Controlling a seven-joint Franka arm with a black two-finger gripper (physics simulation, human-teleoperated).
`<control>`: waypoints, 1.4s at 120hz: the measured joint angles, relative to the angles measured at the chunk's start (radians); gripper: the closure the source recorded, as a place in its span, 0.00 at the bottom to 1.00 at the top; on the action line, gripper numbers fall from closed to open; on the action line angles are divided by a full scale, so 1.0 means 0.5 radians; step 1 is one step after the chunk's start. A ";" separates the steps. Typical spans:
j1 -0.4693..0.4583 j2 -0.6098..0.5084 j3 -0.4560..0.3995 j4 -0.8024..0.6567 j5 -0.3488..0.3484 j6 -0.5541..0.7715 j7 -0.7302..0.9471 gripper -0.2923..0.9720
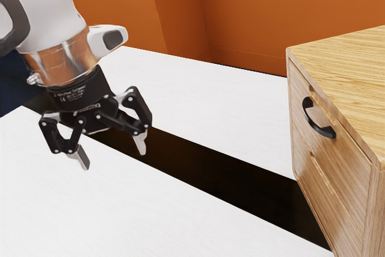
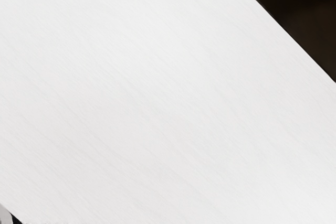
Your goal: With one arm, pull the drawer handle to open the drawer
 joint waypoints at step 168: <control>-0.135 0.739 -0.215 0.347 -0.104 1.031 -0.213 0.23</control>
